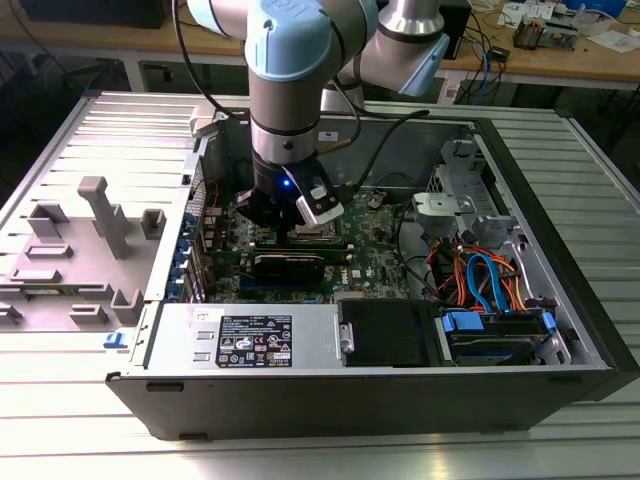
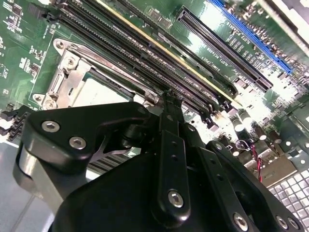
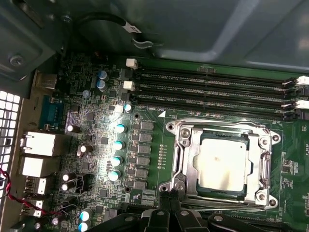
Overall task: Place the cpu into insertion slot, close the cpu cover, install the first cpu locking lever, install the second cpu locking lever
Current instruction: 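Install the second cpu locking lever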
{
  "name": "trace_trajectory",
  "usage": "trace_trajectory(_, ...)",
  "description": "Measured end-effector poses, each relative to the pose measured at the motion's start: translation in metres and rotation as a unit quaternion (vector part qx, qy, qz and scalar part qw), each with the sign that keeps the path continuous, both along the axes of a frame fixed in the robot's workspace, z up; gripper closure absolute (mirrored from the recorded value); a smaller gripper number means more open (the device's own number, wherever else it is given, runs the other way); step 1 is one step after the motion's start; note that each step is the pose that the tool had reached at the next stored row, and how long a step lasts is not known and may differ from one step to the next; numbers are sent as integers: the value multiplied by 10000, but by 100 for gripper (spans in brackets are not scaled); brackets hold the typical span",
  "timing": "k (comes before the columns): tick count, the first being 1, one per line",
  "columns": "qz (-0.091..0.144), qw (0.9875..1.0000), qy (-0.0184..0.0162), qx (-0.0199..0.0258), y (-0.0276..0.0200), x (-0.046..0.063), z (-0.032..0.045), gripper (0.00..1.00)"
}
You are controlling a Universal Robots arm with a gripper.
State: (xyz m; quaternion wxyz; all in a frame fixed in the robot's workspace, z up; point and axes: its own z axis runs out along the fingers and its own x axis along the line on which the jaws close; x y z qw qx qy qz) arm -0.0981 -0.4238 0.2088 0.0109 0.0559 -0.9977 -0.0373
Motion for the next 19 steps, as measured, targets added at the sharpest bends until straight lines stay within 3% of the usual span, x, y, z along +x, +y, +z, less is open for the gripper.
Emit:
trace_trajectory(5,1,10000,5,1,7,2,89,89)
trace_trajectory(7,1,10000,22,1,8,53,123,89)
trace_trajectory(13,2,10000,92,2,10,343,124,89)
trace_trajectory(19,0,9999,111,11,-45,371,125,89)
